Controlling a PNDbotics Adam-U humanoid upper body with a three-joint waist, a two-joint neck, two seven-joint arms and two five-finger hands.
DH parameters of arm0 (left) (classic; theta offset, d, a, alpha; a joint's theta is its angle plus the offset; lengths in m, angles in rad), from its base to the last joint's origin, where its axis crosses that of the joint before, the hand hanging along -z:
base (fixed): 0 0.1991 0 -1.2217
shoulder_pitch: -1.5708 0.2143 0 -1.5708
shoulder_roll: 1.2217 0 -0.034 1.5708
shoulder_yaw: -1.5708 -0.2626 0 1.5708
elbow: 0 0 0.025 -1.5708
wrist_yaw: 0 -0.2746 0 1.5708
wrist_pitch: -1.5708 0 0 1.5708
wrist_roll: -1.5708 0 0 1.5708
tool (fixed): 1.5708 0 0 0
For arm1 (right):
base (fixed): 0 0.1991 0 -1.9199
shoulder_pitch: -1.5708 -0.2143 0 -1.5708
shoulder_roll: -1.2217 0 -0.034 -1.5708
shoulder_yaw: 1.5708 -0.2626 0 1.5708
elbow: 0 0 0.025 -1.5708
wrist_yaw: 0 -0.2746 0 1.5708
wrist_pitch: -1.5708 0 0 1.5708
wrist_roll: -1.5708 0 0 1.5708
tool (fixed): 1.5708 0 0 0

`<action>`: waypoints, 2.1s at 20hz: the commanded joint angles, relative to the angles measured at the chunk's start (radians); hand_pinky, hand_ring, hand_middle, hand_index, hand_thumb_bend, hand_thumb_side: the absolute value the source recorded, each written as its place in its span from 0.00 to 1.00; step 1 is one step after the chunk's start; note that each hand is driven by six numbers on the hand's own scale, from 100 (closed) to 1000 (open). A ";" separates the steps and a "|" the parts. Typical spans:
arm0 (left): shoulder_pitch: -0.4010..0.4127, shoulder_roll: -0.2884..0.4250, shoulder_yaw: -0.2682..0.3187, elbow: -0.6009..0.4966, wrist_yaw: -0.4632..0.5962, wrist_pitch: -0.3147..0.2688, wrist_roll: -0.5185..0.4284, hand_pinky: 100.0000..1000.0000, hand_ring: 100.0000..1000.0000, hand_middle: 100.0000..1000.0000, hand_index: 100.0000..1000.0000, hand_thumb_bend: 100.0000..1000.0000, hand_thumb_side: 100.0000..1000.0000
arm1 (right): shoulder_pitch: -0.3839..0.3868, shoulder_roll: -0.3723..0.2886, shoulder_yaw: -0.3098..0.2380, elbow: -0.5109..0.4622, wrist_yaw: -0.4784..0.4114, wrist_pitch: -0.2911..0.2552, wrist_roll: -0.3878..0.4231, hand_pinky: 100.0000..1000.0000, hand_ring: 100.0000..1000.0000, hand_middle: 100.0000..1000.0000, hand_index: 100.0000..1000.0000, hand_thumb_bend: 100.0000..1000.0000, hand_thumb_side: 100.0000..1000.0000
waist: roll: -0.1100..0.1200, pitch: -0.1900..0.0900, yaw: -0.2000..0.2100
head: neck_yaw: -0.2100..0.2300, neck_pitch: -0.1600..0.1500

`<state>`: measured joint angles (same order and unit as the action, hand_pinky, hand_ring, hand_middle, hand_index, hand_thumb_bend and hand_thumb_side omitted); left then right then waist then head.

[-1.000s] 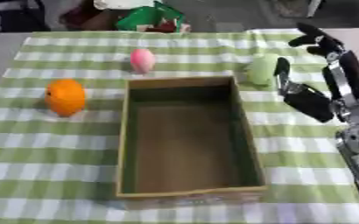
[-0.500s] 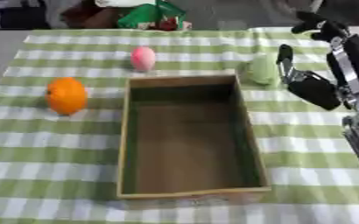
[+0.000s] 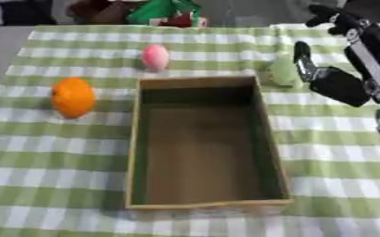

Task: Pick up objects on the table and place them in the box.

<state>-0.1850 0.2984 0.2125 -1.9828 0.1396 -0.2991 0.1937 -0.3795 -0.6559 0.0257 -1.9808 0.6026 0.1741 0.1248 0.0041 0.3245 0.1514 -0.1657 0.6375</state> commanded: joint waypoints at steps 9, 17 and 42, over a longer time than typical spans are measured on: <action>-0.008 0.027 0.005 -0.017 -0.003 -0.008 0.000 0.33 0.52 0.47 0.60 0.00 0.90 | -0.053 -0.076 -0.005 0.068 -0.017 -0.002 0.100 0.84 1.00 0.80 1.00 0.00 0.75 | 0.005 -0.009 0.003 | 0.000 -0.007; -0.008 0.025 0.006 -0.017 -0.004 -0.007 0.001 0.33 0.52 0.47 0.60 0.00 0.90 | -0.099 -0.083 0.007 0.159 -0.022 -0.027 0.141 0.85 1.00 0.80 1.00 0.00 0.75 | 0.001 -0.008 0.015 | 0.026 -0.004; -0.011 0.024 0.003 -0.017 -0.003 -0.002 -0.004 0.33 0.52 0.47 0.60 0.00 0.90 | -0.254 -0.088 0.053 0.462 0.163 -0.051 0.226 0.84 1.00 0.89 1.00 0.01 0.68 | -0.008 -0.002 0.027 | -0.072 -0.023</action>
<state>-0.1863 0.2989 0.2125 -1.9828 0.1370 -0.3008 0.1918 -0.6185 -0.7169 0.0821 -1.5219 0.7480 0.1255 0.3448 -0.0036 0.3391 0.1784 -0.2351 0.6228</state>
